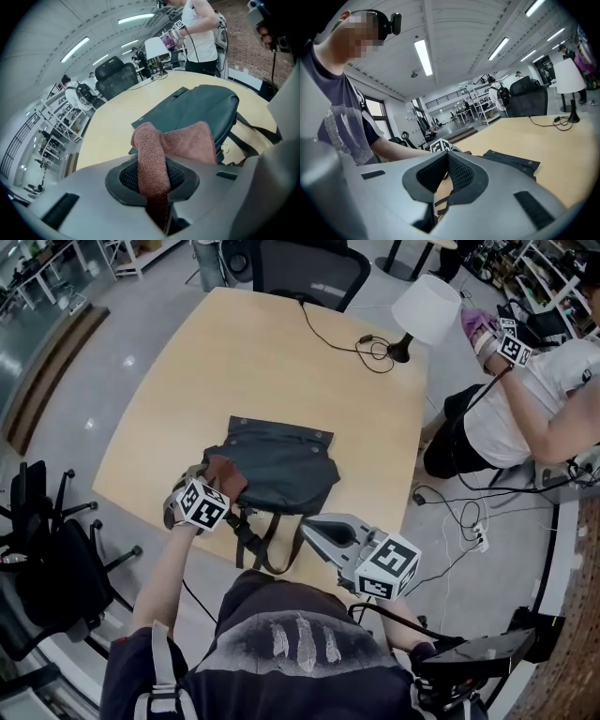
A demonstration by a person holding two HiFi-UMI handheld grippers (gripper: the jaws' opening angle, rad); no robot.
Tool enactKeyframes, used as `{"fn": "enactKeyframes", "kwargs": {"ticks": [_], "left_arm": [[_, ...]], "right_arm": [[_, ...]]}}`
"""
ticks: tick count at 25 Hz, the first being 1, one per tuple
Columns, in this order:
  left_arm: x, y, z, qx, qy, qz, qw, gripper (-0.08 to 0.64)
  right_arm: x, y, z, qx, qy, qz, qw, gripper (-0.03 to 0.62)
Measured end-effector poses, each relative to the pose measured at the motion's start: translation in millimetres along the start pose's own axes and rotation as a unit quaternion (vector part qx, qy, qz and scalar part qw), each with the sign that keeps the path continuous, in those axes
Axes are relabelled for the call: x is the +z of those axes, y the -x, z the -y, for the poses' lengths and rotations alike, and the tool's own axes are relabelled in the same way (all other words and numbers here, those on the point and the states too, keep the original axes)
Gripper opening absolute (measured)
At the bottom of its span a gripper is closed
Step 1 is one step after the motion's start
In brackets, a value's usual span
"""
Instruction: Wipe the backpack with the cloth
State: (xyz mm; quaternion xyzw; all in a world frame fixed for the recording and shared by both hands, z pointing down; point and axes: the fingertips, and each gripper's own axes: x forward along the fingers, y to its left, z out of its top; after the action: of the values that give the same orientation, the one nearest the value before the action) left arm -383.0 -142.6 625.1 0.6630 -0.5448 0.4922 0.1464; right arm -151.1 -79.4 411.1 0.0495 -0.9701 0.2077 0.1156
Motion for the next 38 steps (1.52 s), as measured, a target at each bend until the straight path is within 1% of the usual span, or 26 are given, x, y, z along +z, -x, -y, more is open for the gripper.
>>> {"fn": "enactKeyframes", "kwargs": {"ticks": [2,4,6,8,9,10,12,14,16,20,23,24,27,29,30,33,34,38], "left_arm": [[-19.7,1.0,-29.6,0.023,0.016,-0.026,0.9993,0.058],[-35.5,4.4,-65.5,0.052,0.058,-0.041,0.9961,0.058],[-38.8,9.2,-100.5,0.079,0.101,-0.039,0.9909,0.058],[-33.0,10.3,-128.1,0.111,0.11,-0.036,0.9871,0.058],[-28.4,8.3,-136.7,0.122,0.108,-0.034,0.986,0.058],[-23.3,3.5,-140.0,0.124,0.106,-0.034,0.986,0.058],[-14.8,-15.8,-130.2,0.102,0.092,-0.042,0.9896,0.058],[-6.0,-41.7,-105.8,0.066,0.071,-0.055,0.9937,0.058],[3.6,-61.9,-80.1,0.036,0.059,-0.062,0.9957,0.058],[22.9,-76.3,-52.8,0.005,0.039,-0.062,0.9973,0.058],[35.6,-79.9,-39.1,-0.014,0.002,-0.075,0.9971,0.058],[40.0,-80.1,-35.0,-0.022,-0.002,-0.076,0.9969,0.058],[52.5,-79.4,-25.0,-0.044,0.008,-0.075,0.9962,0.058],[57.4,-79.2,-19.5,-0.057,0.007,-0.077,0.9954,0.058],[61.3,-77.3,-16.2,-0.069,0.013,-0.074,0.9948,0.058],[80.5,-67.8,-5.5,-0.104,0.049,-0.061,0.9915,0.058],[86.3,-66.9,0.4,-0.113,0.054,-0.06,0.9904,0.058],[106.5,-68.3,27.3,-0.139,0.04,-0.056,0.988,0.058]], "right_arm": [[-0.7,-1.3,2.4,-0.009,-0.002,-0.002,1.0,0.003],[-0.8,-1.7,4.7,-0.019,0.0,-0.004,1.0,0.003],[-0.9,-1.5,6.7,-0.03,0.001,-0.006,1.0,0.003],[-0.5,-1.1,8.2,-0.037,0.001,-0.007,0.999,0.003],[0.2,-0.9,8.8,-0.038,0.0,-0.005,0.999,0.003],[1.3,-0.6,9.3,-0.038,-0.002,-0.001,0.999,0.003],[3.8,1.0,10.0,-0.038,-0.009,0.009,0.999,0.003],[4.4,4.7,11.2,-0.045,-0.015,0.013,0.999,0.003],[3.5,9.6,13.6,-0.057,-0.017,0.014,0.998,0.003],[-1.4,24.2,21.4,-0.084,-0.029,0.02,0.996,0.003],[-8.8,38.6,30.0,-0.105,-0.049,0.03,0.993,0.003],[-10.7,42.1,31.6,-0.108,-0.054,0.032,0.992,0.003],[-14.6,48.6,33.5,-0.108,-0.056,0.036,0.992,0.003],[-17.2,51.7,35.6,-0.108,-0.059,0.037,0.992,0.003],[-18.3,53.2,37.1,-0.109,-0.06,0.038,0.991,0.003],[-18.7,57.4,40.1,-0.109,-0.06,0.039,0.991,0.003],[-18.7,59.2,40.5,-0.109,-0.059,0.039,0.992,0.003],[-19.0,67.7,41.9,-0.111,-0.063,0.047,0.991,0.003]]}}
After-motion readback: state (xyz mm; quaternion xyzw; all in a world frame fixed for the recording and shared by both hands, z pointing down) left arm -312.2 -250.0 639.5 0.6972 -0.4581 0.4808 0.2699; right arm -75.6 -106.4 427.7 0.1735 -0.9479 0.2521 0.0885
